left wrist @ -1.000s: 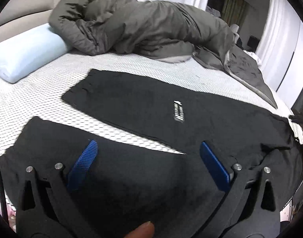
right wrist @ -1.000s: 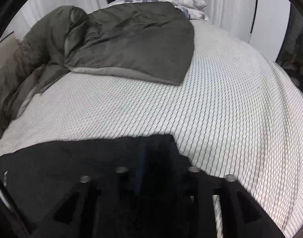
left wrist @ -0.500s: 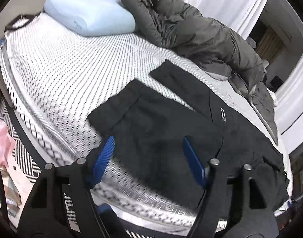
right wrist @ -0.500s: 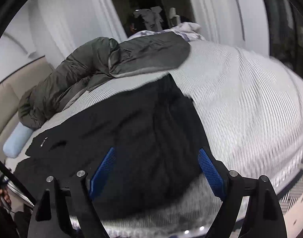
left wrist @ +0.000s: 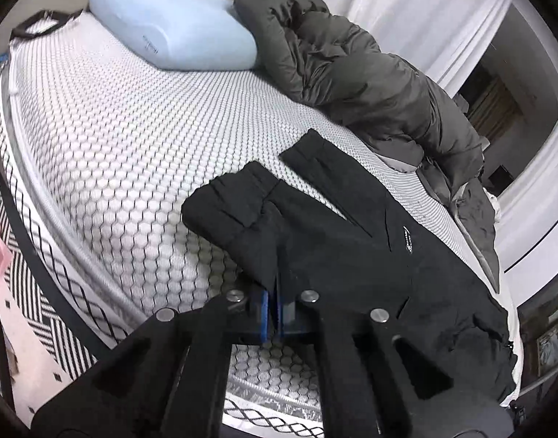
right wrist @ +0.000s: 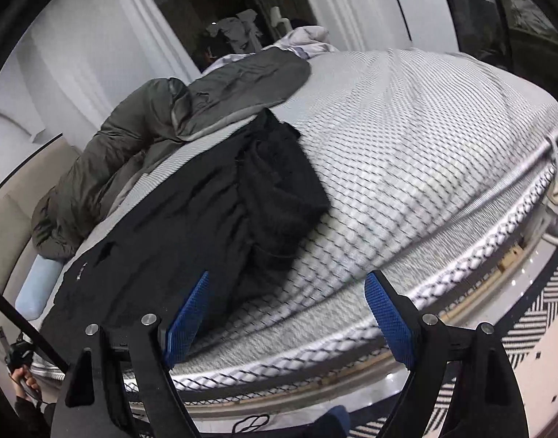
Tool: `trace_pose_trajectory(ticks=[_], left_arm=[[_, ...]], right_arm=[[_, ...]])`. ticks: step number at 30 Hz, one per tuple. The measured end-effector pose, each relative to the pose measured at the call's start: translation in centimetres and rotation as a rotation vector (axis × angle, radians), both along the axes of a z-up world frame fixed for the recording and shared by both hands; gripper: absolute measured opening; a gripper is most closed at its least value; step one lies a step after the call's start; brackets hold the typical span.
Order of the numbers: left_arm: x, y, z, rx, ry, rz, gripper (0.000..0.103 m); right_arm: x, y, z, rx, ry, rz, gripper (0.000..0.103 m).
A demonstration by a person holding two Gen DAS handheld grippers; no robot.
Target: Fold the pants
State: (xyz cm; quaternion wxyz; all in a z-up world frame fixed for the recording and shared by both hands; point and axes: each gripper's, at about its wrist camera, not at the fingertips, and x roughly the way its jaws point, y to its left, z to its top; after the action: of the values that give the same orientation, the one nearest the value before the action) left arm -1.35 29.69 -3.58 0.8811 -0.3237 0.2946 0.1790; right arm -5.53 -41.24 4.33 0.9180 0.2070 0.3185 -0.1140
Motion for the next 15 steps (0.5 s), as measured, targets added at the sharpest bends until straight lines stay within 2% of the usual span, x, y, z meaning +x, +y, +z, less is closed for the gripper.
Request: trace_pose_trajectory(ticks=[3,6,8,9,10,11,12,13,15], left_arm=[[0.5,0.3,-0.1,-0.006,0.012,0.001,0.0],[1.2,-0.1,0.4,0.013,0.01,0.004,0.0],[1.3,0.0,0.4,0.007,0.014,0.006,0.0],[1.5,0.1,0.3,-0.004,0.018,0.008,0.0],[1.3,0.2,0.1,-0.013,0.017,0.006,0.0],[1.1,0.2,0.0,-0.018,0.016,0.009,0.0],[0.9,0.0,0.1,-0.009,0.013,0.011,0.0],[0.7,-0.1,0.1,0.0,0.011,0.008,0.0],[0.8,-0.2,-0.2,0.004,0.023,-0.003,0.0]], right_arm=[[0.2,-1.1,-0.8,0.074,-0.017,-0.001,0.085],[2.0,-0.8,-1.0,0.132,-0.077,0.056,0.083],[4.0,-1.2,-1.7,0.185,-0.079,0.052,0.083],[5.1,-1.8,-2.4,0.223,-0.063,0.019,0.066],[5.6,-1.9,-2.8,0.223,-0.053,0.007,0.044],[5.7,-1.8,-2.6,0.196,-0.04,-0.014,0.018],[5.3,-1.5,-2.0,0.185,-0.062,-0.019,0.014],[4.0,-1.0,-0.7,0.159,-0.11,-0.008,0.013],[1.9,-0.5,0.7,0.117,-0.146,-0.003,0.013]])
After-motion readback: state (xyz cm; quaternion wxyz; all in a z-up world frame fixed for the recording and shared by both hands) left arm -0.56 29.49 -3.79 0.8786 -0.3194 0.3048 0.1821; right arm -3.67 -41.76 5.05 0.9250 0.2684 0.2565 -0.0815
